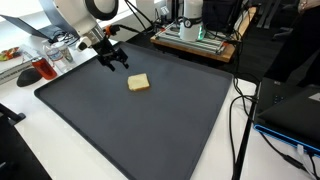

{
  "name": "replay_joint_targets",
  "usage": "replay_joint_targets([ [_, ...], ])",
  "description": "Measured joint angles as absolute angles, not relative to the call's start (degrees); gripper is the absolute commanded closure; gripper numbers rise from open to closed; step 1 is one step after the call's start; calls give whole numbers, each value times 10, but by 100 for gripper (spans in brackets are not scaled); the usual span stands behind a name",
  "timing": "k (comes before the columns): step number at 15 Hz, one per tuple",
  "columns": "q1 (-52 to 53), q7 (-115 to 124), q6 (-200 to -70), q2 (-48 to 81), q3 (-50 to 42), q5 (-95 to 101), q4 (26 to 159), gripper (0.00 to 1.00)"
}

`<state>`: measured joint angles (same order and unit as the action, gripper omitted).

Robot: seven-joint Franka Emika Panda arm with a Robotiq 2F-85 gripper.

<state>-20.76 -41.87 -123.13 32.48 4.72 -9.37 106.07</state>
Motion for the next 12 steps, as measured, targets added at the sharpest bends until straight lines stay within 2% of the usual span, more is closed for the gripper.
replay_joint_targets([
  [12,-217,-502,-1396,146,27,-348,1360,0],
])
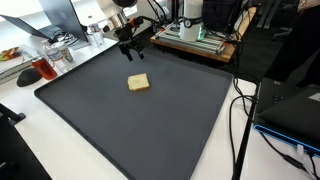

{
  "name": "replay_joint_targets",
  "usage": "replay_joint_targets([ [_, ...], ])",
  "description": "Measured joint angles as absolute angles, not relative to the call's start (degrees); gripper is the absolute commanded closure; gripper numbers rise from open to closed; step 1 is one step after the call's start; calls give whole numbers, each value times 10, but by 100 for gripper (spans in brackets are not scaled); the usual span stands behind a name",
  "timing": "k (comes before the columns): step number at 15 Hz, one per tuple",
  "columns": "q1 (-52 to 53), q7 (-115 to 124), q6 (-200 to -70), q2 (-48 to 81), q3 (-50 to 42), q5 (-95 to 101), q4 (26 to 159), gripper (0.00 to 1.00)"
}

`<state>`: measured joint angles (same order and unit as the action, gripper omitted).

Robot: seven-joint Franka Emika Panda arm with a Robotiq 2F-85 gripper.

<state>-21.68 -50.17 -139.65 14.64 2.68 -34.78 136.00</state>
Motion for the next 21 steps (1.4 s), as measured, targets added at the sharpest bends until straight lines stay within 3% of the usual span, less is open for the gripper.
replay_joint_targets([
  [10,-144,-431,-1532,-16,-15,-431,1523,0],
  [15,-119,-252,-1586,-85,22,-352,1577,0],
  [21,-168,16,-1569,-138,135,-158,1569,0],
])
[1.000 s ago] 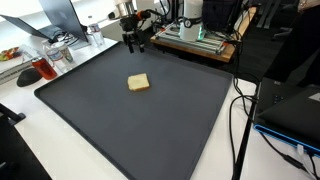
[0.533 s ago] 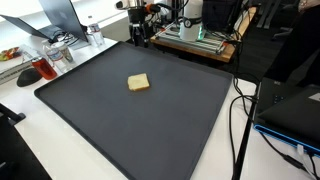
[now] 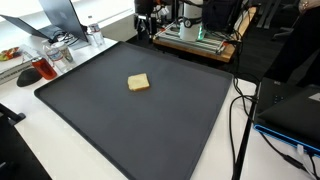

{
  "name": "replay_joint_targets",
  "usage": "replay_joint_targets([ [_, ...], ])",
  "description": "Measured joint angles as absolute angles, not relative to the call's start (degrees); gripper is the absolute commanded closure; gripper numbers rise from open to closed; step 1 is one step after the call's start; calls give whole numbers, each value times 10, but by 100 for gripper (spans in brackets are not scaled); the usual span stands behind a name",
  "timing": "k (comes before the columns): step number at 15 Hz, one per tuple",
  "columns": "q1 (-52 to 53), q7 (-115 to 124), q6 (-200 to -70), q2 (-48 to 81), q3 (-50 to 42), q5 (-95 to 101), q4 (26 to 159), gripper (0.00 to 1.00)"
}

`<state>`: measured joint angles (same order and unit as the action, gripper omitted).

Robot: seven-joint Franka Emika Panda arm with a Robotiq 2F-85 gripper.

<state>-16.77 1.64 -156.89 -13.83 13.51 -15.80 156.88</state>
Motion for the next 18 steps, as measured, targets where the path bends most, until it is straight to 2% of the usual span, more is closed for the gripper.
replay_joint_targets([
  [6,-107,155,-1420,-219,136,-8,1508,0],
  [18,-83,254,-1376,-205,150,95,1463,0],
])
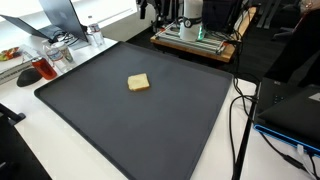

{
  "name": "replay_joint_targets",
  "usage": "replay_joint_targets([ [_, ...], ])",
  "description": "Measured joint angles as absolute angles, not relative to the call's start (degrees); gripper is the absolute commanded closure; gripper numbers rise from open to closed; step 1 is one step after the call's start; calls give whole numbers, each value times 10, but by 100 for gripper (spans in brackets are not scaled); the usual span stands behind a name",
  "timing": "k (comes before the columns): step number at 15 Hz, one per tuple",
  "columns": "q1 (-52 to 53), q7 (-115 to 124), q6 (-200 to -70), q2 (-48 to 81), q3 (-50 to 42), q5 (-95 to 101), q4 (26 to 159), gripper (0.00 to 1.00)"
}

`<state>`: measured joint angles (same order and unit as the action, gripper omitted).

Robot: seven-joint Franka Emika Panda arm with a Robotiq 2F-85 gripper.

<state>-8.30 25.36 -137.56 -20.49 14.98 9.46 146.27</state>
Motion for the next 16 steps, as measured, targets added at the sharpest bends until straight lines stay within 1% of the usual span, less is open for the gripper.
replay_joint_targets([
  [6,-54,263,-1363,-95,145,100,1391,0],
  [11,-38,346,-1363,17,109,96,1354,0],
  [16,-19,375,-1395,106,61,-5,1340,0],
])
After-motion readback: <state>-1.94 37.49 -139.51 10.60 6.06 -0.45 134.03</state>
